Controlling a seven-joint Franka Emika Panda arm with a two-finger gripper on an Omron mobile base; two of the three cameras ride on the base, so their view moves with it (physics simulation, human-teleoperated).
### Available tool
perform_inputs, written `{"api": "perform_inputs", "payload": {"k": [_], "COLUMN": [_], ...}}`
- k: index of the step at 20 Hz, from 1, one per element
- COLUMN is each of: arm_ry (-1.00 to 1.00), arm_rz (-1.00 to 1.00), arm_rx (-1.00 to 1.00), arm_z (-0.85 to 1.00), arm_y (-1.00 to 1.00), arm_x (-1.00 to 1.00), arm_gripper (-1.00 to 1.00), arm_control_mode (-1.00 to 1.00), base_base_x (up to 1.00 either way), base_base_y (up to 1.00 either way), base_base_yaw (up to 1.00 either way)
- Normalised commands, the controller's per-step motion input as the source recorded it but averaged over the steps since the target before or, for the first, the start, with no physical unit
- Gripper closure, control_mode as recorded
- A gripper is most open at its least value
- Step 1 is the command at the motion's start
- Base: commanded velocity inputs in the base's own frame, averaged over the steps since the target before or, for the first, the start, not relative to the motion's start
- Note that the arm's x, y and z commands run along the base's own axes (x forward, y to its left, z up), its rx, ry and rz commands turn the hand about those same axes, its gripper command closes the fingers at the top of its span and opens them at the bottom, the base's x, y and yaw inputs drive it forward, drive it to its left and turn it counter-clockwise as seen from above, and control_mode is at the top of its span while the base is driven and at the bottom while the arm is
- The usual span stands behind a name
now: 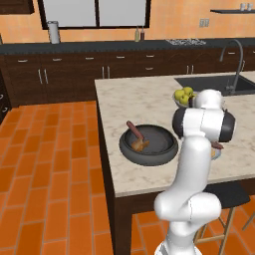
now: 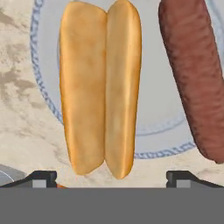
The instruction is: Place one bun and one sausage from the bowl on each plate.
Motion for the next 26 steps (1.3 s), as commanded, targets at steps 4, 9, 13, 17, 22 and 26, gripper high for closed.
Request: {"api": "perform_inputs", "payload": {"k": [4, 9, 13, 17, 22, 26], "arm_ry": [-0.39, -0.42, -0.35, -0.21, 0.04, 0.12], "arm_rz": [0.00, 0.04, 0.02, -0.11, -0.23, -0.36], "arm_rx": [0.00, -0.01, 0.01, 0.05, -0.01, -0.02], "arm_z": [0.80, 0.99, 0.77, 0.39, 0.08, -0.04], "arm_y": [0.79, 0.94, 1.00, 1.00, 1.00, 1.00], "arm_x": [-0.46, -0.27, 0.00, 0.04, 0.32, 0.09], "arm_gripper": [-1.00, -1.00, -1.00, -1.00, -1.00, -1.00], "arm_control_mode": [-1.00, -1.00, -1.00, -1.00, -1.00, -1.00], "base_base_x": [0.00, 0.00, 0.00, 0.00, 0.00, 0.00], "base_base_y": [0.00, 0.00, 0.00, 0.00, 0.00, 0.00], "base_base_yaw": [0.00, 0.00, 0.00, 0.00, 0.00, 0.00]}}
